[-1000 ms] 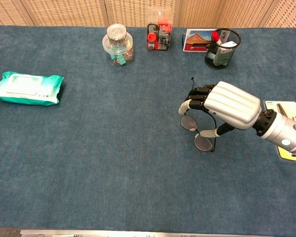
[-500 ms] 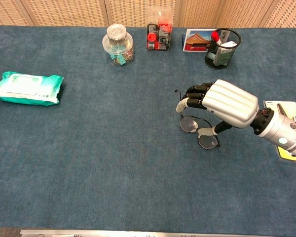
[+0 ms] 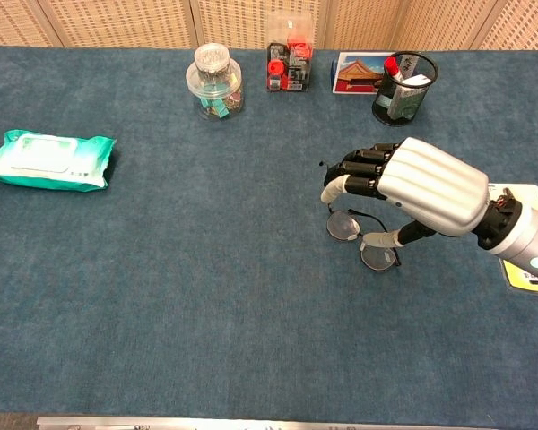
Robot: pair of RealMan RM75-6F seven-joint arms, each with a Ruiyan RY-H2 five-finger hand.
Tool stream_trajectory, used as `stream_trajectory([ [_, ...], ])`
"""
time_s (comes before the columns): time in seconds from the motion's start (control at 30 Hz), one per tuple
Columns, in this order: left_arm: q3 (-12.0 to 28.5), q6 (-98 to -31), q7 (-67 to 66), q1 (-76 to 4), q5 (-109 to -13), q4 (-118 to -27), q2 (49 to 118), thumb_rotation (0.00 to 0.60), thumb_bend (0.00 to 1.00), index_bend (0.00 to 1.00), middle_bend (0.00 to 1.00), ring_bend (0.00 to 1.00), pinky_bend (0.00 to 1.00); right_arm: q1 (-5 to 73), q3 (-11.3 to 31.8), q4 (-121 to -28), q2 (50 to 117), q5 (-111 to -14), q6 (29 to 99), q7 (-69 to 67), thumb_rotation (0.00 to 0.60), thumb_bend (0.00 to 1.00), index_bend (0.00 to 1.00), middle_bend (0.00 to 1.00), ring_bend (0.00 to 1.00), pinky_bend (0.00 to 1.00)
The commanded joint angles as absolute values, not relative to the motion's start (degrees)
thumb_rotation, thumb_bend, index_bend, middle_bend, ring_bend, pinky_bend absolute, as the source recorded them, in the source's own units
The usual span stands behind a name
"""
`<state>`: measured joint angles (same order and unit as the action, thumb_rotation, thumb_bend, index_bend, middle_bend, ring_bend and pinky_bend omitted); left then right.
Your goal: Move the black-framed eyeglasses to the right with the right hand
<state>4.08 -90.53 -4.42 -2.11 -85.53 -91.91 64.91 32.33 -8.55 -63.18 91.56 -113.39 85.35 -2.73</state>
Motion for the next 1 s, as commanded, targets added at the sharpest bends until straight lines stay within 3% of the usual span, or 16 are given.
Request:
stream_trajectory([
  [0.03,4.1,-90.6,-4.4,-2.1,-85.5,-91.9,64.9,0.600,0.34,0.47,0.57,0.42,0.52,31.7,-9.5,-65.7,89.8,-114.6,86.7,-2.1,0.600,0.00,0.37,0.34,0.31,0.47],
  [0.6,4.3,-90.8,-4.8,-2.0,-85.3,-92.0,65.1,0.600,0.34,0.47,0.57,0.42,0.52,28.6,-14.6,-77.2,82.2,-116.2,86.1,-3.8,0.600,0.00,0.37,0.38,0.31,0.49],
  [1.0,4.3,-91.3,-4.5,-1.8,-85.6,-92.2,64.9,0.600,0.34,0.47,0.57,0.42,0.52,27.1,-16.8,-75.3,82.8,-113.8,79.8,-6.2,0.600,0.00,0.37,0.39,0.31,0.50],
])
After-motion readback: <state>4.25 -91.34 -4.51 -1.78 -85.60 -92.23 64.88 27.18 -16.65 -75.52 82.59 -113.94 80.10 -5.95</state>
